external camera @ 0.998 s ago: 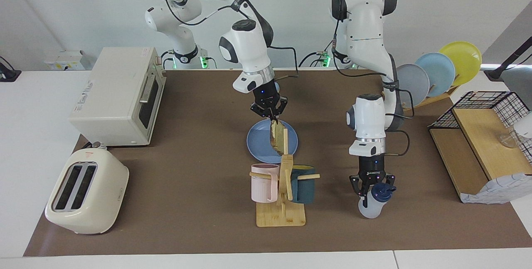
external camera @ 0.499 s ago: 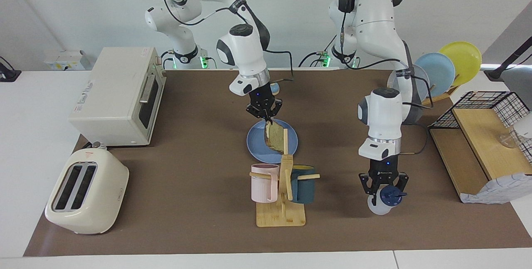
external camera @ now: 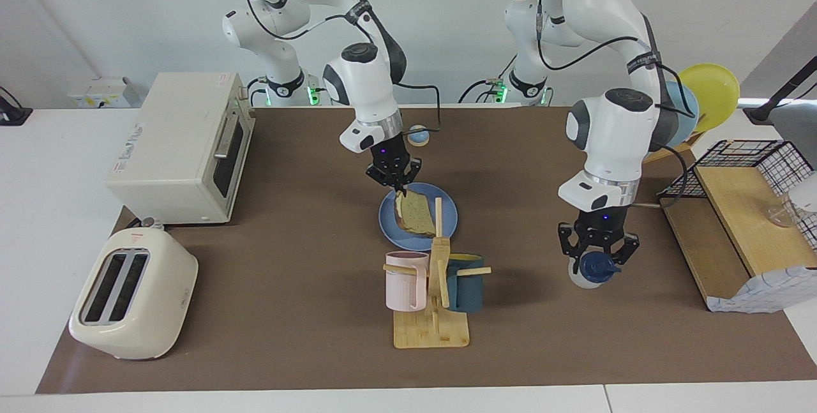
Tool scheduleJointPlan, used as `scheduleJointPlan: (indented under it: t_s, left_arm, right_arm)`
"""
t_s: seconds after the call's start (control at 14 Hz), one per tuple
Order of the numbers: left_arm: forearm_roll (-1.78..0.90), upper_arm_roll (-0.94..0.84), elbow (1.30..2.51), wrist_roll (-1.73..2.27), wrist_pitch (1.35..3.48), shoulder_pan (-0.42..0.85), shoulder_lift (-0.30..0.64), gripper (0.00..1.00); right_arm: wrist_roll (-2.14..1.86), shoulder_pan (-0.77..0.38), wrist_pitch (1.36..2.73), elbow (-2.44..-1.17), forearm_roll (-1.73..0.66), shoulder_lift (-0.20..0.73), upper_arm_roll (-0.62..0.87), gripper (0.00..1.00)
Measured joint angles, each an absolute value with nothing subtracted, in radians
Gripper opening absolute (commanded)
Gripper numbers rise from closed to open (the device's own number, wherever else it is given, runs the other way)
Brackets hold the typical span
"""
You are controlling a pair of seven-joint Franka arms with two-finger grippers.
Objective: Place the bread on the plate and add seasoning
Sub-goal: 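Lower the bread onto the blue plate while the left gripper lifts the bottle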
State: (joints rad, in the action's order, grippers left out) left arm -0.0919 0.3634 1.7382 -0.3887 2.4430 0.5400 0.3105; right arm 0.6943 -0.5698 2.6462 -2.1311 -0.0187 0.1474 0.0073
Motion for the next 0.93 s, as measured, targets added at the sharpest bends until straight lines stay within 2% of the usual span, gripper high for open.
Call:
scheduleJointPlan:
  t_s: [0.07, 0.57, 0.93]
  left_arm:
    - [-0.100, 0.362, 1.739, -0.458, 2.367, 0.540, 0.276, 0.00]
    - [-0.106, 0.360, 1.777, -0.753, 2.044, 0.540, 0.071, 0.00]
    - [-0.108, 0.347, 1.820, -0.958, 1.887, 0.557, -0.008, 0.00]
  right_arm:
    - [0.694, -0.566, 2.646, -2.136, -0.019, 0.146, 0.007, 1.00]
    - [0.695, -0.565, 2.620, -2.141, -0.019, 0.128, 0.007, 1.00]
    - [0.695, -0.548, 2.411, -1.987, -0.022, 0.109, 0.007, 1.00]
